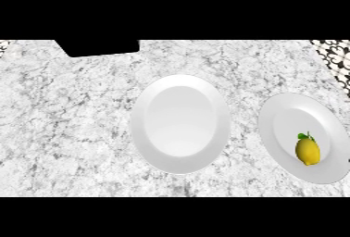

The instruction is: Pick the lemon from the plate and place it in the plate

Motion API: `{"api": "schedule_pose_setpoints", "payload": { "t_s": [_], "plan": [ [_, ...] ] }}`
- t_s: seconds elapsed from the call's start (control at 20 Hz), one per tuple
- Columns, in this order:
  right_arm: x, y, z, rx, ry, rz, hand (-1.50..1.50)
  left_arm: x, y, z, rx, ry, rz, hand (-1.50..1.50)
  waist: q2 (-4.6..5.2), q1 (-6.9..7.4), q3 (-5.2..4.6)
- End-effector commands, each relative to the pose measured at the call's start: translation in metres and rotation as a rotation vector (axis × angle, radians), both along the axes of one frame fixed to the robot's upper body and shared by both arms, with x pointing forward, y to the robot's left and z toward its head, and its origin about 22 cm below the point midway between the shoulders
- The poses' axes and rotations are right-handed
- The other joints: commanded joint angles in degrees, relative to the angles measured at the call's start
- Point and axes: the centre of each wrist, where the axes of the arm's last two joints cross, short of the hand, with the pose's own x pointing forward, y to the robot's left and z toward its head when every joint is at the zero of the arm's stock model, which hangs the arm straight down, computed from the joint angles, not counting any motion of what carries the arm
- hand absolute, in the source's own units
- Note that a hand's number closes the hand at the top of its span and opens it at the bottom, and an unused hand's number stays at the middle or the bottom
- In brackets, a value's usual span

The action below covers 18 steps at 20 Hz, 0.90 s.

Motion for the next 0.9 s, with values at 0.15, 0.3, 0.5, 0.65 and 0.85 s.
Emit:
{"api": "schedule_pose_setpoints", "payload": {
  "t_s": [0.15,0.3,0.5,0.65,0.85],
  "plan": [
    [-0.003,0.027,-0.021,0.031,0.105,-0.011,-1.5,0.102,-0.015,0.021,-0.074,-0.378,-0.085,0.0,0.37,-0.8,-0.98],
    [-0.006,0.033,-0.029,0.048,0.115,-0.022,-1.5,0.103,-0.007,0.024,-0.055,-0.382,-0.101,0.0,0.16,-0.54,-0.84],
    [-0.003,0.048,-0.033,0.03,0.106,-0.027,-1.5,0.105,-0.015,0.023,-0.07,-0.367,-0.107,0.0,0.35,0.42,-0.82],
    [-0.006,0.05,-0.036,-0.017,0.141,-0.052,-1.5,0.105,-0.016,0.026,-0.082,-0.38,-0.106,0.0,0.24,0.48,-0.87],
    [-0.006,0.046,-0.039,-0.075,0.161,-0.096,-1.5,0.109,-0.013,0.027,-0.065,-0.362,-0.114,0.0,0.39,0.46,-0.83]
  ]
}}
